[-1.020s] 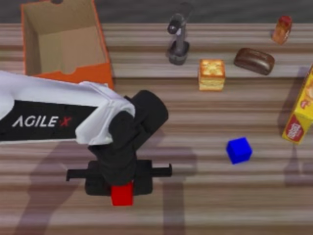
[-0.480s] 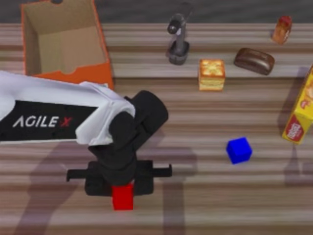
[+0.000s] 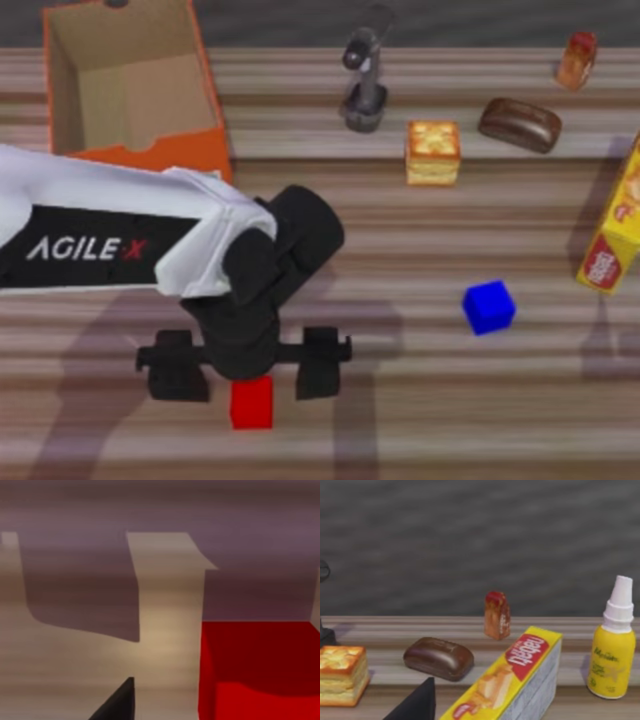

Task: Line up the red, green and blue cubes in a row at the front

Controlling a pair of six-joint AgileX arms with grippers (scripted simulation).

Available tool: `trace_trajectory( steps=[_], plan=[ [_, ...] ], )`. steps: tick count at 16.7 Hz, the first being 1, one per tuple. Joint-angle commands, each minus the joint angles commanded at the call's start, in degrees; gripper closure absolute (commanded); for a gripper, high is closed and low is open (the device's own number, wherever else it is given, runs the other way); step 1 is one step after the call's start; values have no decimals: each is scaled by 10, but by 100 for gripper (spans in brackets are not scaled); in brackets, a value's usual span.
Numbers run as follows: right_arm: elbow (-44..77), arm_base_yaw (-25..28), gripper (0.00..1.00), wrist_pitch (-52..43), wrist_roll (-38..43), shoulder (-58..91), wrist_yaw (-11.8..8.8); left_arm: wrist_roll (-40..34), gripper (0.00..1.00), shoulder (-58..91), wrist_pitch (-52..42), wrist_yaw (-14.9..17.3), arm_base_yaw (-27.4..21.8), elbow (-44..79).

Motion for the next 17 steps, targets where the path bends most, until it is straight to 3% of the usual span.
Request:
trace_trajectory(
  steps=[8, 17],
  plan=[
    [0, 0, 0, 0, 0, 0, 0, 0, 0, -4, -10, 0, -1, 7],
    [0, 0, 0, 0, 0, 0, 0, -6, 0, -70, -157, 0, 7, 87]
  ],
)
